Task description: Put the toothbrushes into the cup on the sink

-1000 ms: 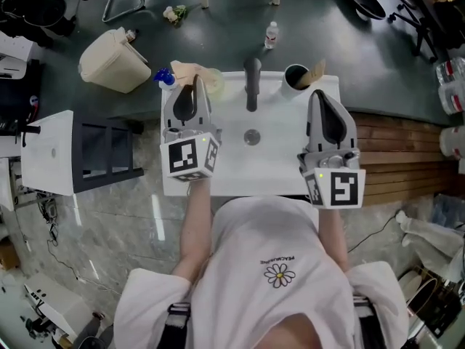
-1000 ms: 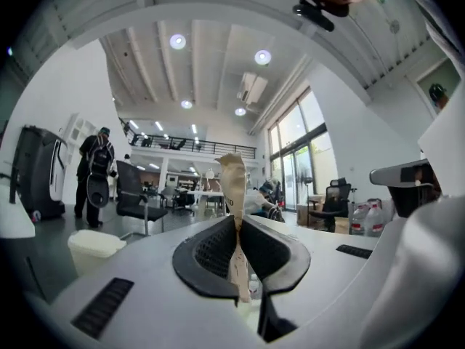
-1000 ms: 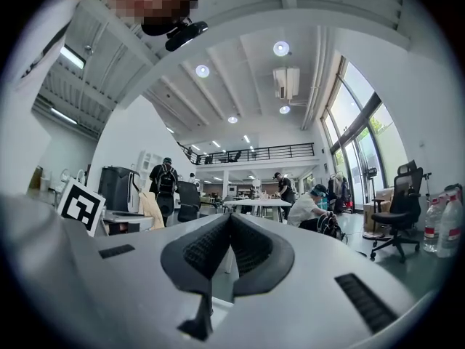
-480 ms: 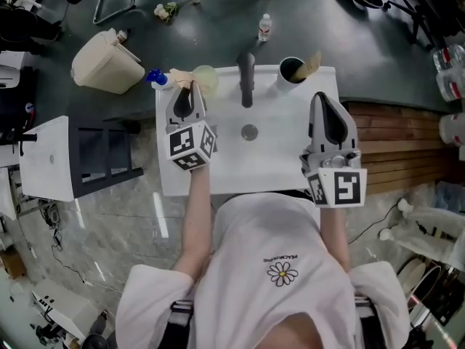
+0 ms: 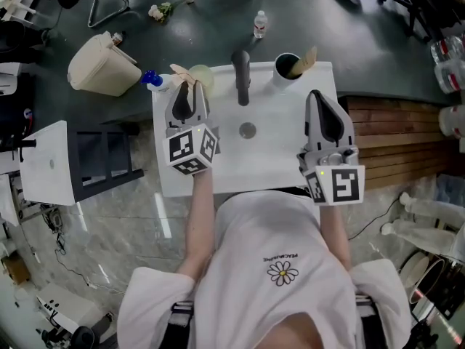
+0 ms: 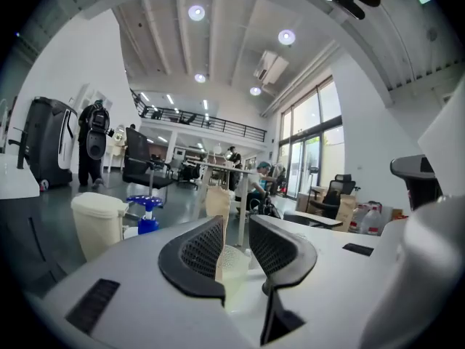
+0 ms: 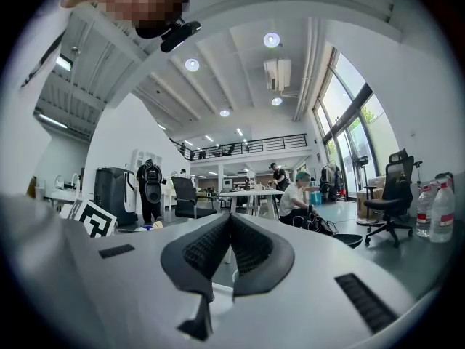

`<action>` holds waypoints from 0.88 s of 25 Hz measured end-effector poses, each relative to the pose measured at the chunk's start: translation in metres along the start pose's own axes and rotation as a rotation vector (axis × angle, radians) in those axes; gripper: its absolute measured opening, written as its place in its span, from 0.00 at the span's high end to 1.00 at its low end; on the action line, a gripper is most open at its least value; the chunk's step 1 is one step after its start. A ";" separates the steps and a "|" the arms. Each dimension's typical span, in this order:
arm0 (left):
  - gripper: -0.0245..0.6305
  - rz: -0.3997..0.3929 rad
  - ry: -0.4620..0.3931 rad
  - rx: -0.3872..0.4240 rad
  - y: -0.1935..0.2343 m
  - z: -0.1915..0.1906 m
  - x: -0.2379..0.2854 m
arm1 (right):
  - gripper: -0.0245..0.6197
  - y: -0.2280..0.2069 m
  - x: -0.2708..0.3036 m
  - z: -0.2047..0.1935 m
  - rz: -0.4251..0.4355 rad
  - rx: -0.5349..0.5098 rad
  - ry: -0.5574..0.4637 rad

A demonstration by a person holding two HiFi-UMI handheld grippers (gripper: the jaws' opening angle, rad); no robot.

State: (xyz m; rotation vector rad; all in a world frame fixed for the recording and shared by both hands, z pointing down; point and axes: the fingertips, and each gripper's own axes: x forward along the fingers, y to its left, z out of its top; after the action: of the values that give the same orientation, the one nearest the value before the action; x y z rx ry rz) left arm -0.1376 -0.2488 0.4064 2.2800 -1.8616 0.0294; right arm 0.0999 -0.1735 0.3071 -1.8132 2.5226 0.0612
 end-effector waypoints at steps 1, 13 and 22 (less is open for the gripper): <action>0.81 -0.002 -0.017 0.010 -0.003 0.007 -0.001 | 0.94 0.000 0.000 0.000 0.000 0.001 0.000; 0.84 -0.011 -0.302 0.238 -0.036 0.116 -0.049 | 0.94 -0.001 0.001 0.007 0.000 0.004 -0.026; 0.94 -0.042 -0.404 0.277 -0.066 0.136 -0.086 | 0.94 0.000 0.007 0.013 0.007 0.007 -0.052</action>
State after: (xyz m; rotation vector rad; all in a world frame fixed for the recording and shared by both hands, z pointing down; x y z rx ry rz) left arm -0.1061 -0.1757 0.2514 2.6739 -2.1107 -0.2074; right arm 0.0979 -0.1792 0.2942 -1.7767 2.4909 0.0986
